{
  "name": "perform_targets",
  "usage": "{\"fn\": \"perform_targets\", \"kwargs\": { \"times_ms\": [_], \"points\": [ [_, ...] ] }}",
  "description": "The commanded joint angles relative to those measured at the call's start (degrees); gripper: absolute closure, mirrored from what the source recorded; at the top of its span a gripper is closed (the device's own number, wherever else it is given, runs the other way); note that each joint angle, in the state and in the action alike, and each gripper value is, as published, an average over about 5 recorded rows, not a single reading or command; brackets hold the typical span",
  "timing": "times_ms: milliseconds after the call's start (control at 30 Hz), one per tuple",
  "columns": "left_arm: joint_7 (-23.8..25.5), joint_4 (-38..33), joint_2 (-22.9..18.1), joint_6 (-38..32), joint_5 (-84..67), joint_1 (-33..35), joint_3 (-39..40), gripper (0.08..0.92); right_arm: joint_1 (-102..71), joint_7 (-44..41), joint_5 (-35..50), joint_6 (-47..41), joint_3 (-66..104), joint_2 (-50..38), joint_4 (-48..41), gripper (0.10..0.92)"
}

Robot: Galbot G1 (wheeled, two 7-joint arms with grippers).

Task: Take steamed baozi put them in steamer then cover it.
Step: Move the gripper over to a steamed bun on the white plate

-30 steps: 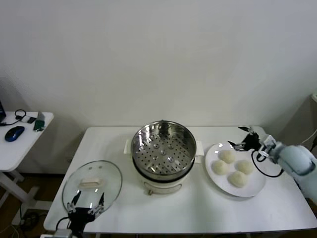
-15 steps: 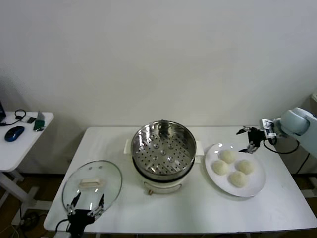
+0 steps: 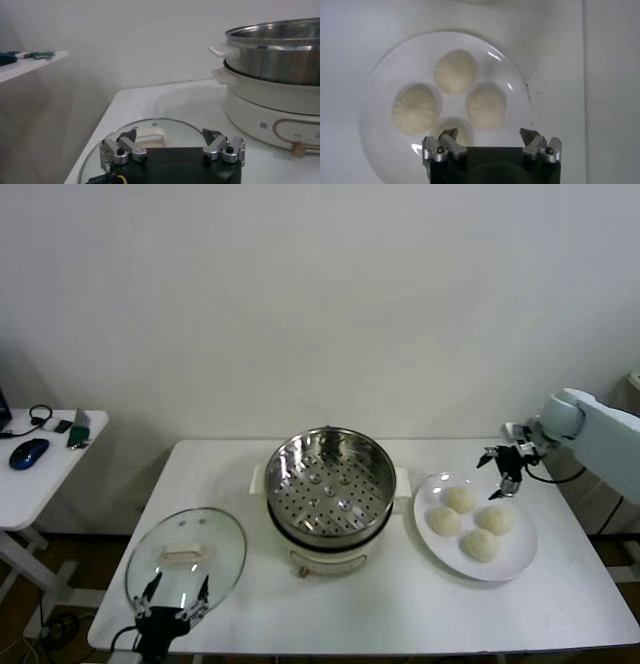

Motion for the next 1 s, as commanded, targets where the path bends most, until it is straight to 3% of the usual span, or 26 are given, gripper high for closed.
{"fn": "perform_targets", "kwargs": {
  "times_ms": [33, 533, 867, 1000],
  "points": [
    [0.0, 0.1, -0.1, 0.0, 0.1, 0.0, 0.0, 0.177, -2.3, -1.3, -0.7, 0.7, -0.1, 6.1, -6.2, 0.203],
    [0.0, 0.2, -0.1, -0.1, 0.2, 0.3, -0.2, 0.177, -8.1, 2.7, -9.7, 0.5, 6.4, 10.6, -12.1, 0.205],
    [-0.1, -0.1, -0.4, 0.0, 0.1, 0.5, -0.2, 0.177, -7.8, 1.7, -10.9, 0.0, 6.9, 10.1, -11.7, 0.369],
    [-0.1, -0.1, -0.4, -0.1, 0.2, 0.5, -0.2, 0.177, -7.2, 1.2, -9.8, 0.3, 6.8, 10.0, -11.4, 0.387]
  ]
}}
